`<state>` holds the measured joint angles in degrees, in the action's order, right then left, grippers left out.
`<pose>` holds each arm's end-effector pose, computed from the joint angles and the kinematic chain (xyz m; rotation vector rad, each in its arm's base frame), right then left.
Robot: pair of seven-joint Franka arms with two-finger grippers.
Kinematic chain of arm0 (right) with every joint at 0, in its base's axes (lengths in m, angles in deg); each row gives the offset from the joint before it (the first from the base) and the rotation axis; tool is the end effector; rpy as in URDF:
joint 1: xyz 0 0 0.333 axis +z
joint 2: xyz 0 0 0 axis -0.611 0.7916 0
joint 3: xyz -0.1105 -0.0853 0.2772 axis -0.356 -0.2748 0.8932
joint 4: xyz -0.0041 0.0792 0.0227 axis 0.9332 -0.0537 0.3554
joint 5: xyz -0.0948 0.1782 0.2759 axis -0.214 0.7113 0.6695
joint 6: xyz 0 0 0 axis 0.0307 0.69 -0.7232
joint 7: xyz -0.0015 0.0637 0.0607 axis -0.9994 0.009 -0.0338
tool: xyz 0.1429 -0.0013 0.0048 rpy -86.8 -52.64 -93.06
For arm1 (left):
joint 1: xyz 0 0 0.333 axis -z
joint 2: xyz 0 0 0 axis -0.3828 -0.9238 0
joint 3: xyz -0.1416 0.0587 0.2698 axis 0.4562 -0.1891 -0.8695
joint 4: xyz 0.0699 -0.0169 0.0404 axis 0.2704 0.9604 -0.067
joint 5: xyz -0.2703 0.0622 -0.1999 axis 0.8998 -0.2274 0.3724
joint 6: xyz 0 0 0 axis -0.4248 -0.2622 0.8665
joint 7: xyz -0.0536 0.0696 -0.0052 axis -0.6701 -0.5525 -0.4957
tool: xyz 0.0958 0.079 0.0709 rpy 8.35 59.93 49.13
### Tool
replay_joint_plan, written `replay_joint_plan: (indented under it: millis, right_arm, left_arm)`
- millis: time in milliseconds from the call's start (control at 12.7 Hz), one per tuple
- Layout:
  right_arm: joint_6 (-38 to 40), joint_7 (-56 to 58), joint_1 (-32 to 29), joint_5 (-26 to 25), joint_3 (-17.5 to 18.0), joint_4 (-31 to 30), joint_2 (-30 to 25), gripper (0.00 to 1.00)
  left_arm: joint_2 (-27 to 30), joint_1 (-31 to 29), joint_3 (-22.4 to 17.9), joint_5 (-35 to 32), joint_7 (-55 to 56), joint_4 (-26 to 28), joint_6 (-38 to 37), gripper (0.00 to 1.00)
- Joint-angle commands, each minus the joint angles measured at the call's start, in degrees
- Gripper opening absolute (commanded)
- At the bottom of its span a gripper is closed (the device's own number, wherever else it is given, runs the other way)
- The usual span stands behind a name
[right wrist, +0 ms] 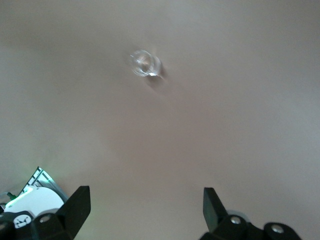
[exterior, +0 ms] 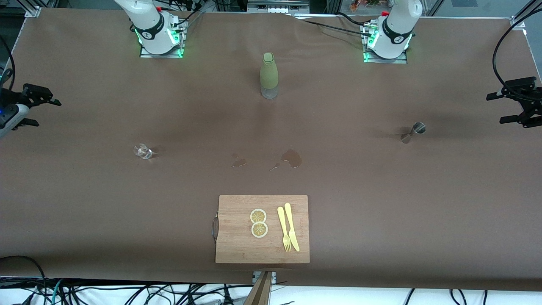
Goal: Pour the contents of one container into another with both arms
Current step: 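Reach the right gripper to the glass cup while the left gripper reaches the jigger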
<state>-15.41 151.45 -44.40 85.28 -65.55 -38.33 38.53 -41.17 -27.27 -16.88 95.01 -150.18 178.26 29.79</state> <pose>0.5033 -0.1502 0.4157 -2.6145 -1.0886 0.1735 0.4776 0.1620 0.4552 2.3584 -0.7995 0.0356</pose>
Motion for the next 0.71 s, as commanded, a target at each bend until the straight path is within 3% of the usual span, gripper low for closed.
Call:
replay_joint_plan:
  millis: [0,315,472,630]
  right_arm:
    - [-1.3,15.3,-3.7,10.5,-1.3,0.4,7.1,1.0]
    - [-1.7,32.3,-5.7,21.4,-1.3,0.4,14.8,1.0]
    - [-4.1,45.5,-6.5,27.6,-1.3,0.3,18.7,1.0]
    - [-4.2,51.6,-7.3,32.3,-1.3,0.1,22.4,1.0]
  left_arm:
    - [1.2,-1.0,-3.9,7.4,-16.5,7.9,0.6,1.0]
    - [1.3,-3.1,-7.6,16.3,-36.8,16.8,0.2,1.0]
    - [1.0,-3.8,-7.9,18.8,-45.5,19.8,0.5,1.0]
    - [-0.7,-4.2,-7.9,22.0,-54.0,22.2,0.5,1.0]
